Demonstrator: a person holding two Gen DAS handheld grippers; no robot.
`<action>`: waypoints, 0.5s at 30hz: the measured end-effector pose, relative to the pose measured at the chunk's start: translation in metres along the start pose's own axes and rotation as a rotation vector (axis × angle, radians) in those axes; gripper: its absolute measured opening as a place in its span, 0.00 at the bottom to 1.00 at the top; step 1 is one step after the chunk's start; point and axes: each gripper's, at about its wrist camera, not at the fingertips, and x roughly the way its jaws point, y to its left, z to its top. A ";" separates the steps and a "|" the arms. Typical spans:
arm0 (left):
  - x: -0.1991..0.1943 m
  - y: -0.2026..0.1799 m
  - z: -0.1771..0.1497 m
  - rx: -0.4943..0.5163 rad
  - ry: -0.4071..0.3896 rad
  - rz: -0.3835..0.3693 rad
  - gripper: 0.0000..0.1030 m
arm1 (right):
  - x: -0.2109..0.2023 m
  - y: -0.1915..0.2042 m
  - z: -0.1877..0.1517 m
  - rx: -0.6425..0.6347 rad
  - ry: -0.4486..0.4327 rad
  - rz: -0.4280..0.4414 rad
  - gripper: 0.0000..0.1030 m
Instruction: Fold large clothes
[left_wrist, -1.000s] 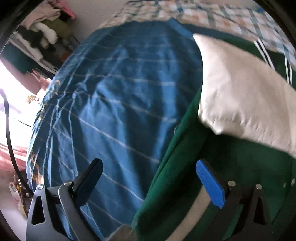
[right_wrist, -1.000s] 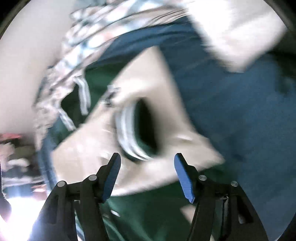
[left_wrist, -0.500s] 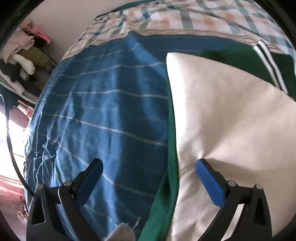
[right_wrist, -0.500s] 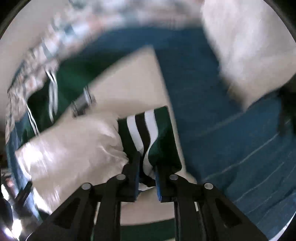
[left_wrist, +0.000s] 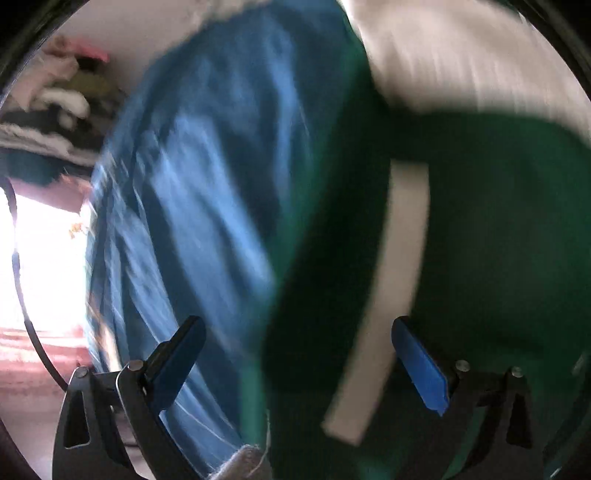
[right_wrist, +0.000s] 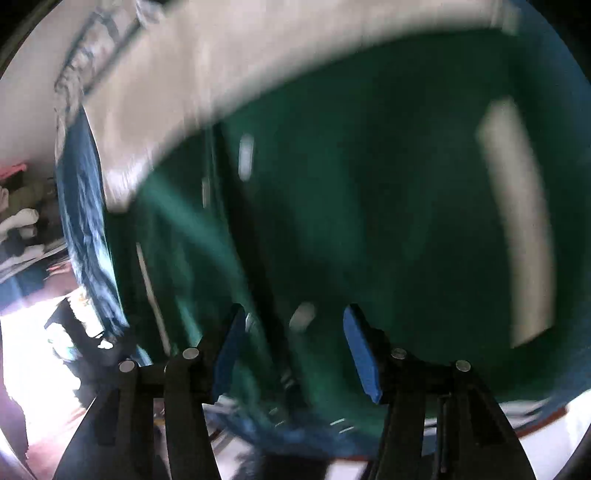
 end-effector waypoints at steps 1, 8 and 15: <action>0.010 -0.003 -0.014 -0.006 0.000 -0.020 1.00 | 0.016 0.000 -0.009 0.036 0.028 0.029 0.56; 0.010 -0.001 -0.020 -0.003 -0.096 -0.060 1.00 | 0.085 0.012 -0.039 0.088 0.052 0.013 0.23; -0.020 0.018 -0.014 -0.020 -0.071 -0.141 1.00 | 0.035 0.032 -0.055 0.031 -0.134 -0.097 0.05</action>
